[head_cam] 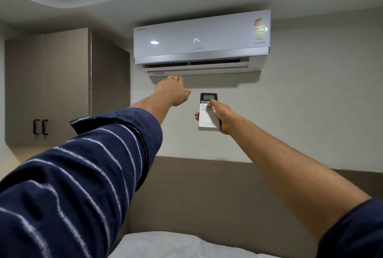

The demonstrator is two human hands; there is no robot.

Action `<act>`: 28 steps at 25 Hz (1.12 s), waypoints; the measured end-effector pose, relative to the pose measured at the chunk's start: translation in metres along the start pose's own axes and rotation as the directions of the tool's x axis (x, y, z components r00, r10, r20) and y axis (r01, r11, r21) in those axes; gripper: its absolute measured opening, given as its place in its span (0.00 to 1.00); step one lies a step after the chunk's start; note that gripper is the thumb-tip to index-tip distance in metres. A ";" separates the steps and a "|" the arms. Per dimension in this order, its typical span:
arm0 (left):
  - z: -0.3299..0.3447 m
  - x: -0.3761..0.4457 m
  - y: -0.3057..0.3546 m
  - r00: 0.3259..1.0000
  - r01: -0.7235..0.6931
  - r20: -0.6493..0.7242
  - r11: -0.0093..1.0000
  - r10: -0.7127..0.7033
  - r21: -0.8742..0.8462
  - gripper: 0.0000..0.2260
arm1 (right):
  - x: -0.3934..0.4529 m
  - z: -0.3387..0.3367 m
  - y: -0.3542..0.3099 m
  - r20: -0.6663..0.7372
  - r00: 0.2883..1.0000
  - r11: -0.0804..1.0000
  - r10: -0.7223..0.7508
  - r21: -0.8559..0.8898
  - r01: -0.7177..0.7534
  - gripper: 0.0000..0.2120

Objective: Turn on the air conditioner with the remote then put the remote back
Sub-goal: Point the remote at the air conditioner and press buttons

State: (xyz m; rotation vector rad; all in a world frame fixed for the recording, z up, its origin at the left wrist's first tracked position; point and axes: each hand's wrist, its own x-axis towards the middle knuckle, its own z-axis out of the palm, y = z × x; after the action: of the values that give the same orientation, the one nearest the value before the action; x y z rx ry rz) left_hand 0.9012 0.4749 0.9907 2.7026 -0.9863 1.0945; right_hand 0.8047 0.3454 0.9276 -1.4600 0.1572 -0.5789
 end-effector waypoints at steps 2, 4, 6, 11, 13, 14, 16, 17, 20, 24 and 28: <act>0.000 0.001 0.000 1.000 0.003 -0.005 1.000 -0.003 -0.002 0.30 | 0.002 -0.001 0.000 -0.019 1.000 1.000 0.001 -0.007 -0.001 0.06; 0.000 0.002 0.000 1.000 0.005 -0.008 1.000 -0.005 -0.005 0.30 | 0.003 -0.001 0.000 -0.045 0.999 1.000 0.001 -0.021 -0.002 0.07; 0.002 0.003 0.000 1.000 0.008 -0.009 1.000 -0.008 -0.003 0.30 | 0.004 -0.001 0.000 -0.058 0.998 0.999 0.003 -0.031 -0.005 0.07; 0.009 0.002 0.002 1.000 0.008 -0.005 1.000 -0.008 0.022 0.30 | 0.006 -0.004 0.002 -0.090 0.996 0.998 0.004 -0.068 -0.010 0.09; 0.010 0.001 0.001 1.000 0.008 -0.010 1.000 -0.008 0.025 0.30 | 0.006 -0.004 0.002 -0.096 0.995 0.998 0.001 -0.055 -0.007 0.08; 0.010 0.003 0.004 1.000 0.005 -0.007 1.000 -0.005 0.019 0.30 | 0.008 -0.008 0.003 -0.094 0.996 0.999 0.008 -0.044 -0.012 0.08; 0.011 0.005 0.005 1.000 0.002 -0.013 1.000 -0.002 0.015 0.30 | 0.009 -0.010 0.005 -0.082 0.996 0.999 0.020 -0.026 -0.023 0.08; 0.011 0.005 0.006 1.000 0.004 -0.017 1.000 -0.004 0.016 0.30 | 0.009 -0.009 0.005 -0.077 0.997 1.000 0.024 -0.015 -0.025 0.08; 0.011 0.006 0.006 1.000 0.008 -0.015 1.000 -0.008 0.011 0.30 | 0.008 -0.008 0.005 -0.065 0.997 0.999 0.031 0.016 -0.031 0.08; 0.011 0.008 0.006 1.000 0.013 -0.015 1.000 -0.013 0.014 0.30 | 0.010 -0.010 0.006 -0.068 0.997 1.000 0.026 0.015 -0.025 0.08; 0.009 0.009 0.006 1.000 0.015 -0.020 1.000 -0.015 0.006 0.30 | 0.010 -0.010 0.003 -0.072 0.997 1.000 0.019 0.020 -0.017 0.08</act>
State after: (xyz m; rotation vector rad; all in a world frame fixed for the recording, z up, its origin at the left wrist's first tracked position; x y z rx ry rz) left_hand 0.9084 0.4630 0.9891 2.6942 -0.9591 1.1212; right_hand 0.8095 0.3322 0.9253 -1.4179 0.2203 -0.6172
